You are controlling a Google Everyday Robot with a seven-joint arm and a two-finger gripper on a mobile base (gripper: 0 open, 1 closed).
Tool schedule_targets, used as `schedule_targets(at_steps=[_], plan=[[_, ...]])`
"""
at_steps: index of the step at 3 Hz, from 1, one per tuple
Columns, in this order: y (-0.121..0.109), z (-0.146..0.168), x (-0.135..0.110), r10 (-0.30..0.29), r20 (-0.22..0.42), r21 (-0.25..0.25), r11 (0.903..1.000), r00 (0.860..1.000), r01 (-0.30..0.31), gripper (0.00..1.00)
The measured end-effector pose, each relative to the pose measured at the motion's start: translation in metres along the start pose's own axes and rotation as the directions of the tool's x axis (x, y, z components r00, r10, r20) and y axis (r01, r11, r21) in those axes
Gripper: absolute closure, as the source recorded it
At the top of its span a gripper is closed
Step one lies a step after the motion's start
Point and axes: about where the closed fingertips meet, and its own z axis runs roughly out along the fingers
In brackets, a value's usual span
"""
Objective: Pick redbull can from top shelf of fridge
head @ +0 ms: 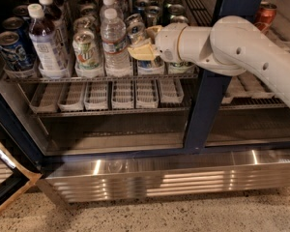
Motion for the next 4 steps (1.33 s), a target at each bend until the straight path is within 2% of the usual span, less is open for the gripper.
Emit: schedule_targets(at_steps=[4], plan=[[-0.0071,0.0013,-0.0006,-0.016,0.003,0.012,0.9998,1.000,0.016,1.00]])
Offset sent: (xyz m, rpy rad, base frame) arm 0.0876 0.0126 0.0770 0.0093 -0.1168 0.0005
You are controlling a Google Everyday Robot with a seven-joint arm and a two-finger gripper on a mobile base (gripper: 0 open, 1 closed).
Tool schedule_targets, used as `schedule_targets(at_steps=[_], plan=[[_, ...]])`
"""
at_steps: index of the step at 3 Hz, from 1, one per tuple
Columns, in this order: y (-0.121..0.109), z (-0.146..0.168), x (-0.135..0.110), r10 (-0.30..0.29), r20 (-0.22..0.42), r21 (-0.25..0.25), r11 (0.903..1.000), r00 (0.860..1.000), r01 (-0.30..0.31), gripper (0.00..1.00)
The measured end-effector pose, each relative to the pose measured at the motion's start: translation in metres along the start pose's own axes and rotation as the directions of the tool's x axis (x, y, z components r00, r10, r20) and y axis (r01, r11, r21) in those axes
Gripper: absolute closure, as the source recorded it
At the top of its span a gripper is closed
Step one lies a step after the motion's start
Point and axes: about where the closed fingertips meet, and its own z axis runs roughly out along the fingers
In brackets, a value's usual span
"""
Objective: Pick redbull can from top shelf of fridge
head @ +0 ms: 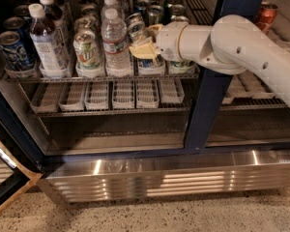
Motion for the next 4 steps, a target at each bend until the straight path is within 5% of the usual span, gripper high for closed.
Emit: schedule_targets(at_steps=[4], plan=[[-0.0030,-0.0081,-0.0032,-0.017,0.015,0.024,0.9996,1.000,0.017,1.00]])
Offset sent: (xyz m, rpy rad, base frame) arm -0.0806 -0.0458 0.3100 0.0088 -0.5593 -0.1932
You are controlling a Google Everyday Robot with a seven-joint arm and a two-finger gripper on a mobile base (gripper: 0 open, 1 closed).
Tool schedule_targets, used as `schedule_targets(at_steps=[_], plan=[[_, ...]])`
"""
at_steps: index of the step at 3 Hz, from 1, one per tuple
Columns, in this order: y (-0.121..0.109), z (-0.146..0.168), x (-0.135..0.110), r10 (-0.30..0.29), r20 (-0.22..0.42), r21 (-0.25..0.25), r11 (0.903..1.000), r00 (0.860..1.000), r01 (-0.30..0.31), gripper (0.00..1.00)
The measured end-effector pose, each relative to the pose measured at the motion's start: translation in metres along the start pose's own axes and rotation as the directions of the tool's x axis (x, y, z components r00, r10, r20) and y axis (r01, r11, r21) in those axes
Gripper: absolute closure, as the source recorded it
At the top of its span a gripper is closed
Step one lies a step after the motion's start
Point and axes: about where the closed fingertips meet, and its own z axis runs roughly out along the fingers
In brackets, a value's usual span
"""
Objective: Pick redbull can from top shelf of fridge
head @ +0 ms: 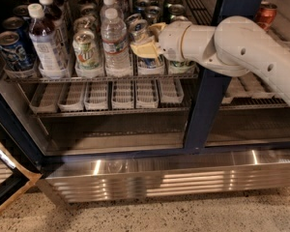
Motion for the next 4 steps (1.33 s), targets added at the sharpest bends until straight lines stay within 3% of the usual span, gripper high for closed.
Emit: schedule_targets(at_steps=[4], plan=[[0.0042,-0.0028,0.0038,-0.007,0.006,0.008,0.9999,1.000,0.007,1.00]])
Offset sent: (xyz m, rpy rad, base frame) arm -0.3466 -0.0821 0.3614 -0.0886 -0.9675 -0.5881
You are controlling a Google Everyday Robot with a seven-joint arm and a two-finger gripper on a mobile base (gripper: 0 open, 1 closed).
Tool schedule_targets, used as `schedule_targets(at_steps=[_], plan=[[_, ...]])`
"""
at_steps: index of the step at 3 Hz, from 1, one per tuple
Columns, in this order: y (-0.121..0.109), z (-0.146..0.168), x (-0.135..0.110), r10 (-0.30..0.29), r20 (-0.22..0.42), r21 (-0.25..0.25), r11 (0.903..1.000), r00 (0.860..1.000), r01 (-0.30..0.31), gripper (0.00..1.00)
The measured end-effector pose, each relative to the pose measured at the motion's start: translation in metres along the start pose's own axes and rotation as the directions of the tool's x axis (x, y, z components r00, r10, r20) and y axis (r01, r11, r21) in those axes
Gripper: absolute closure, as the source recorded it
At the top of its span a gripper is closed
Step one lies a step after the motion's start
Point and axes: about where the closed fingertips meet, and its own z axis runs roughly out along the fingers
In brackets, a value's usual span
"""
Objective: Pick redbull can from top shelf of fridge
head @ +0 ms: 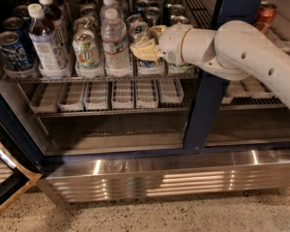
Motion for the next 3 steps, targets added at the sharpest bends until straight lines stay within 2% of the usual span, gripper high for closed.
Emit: schedule_targets(at_steps=[3], plan=[[-0.0032,-0.0028,-0.0012,-0.007,0.012,0.013,0.9999,1.000,0.007,1.00]])
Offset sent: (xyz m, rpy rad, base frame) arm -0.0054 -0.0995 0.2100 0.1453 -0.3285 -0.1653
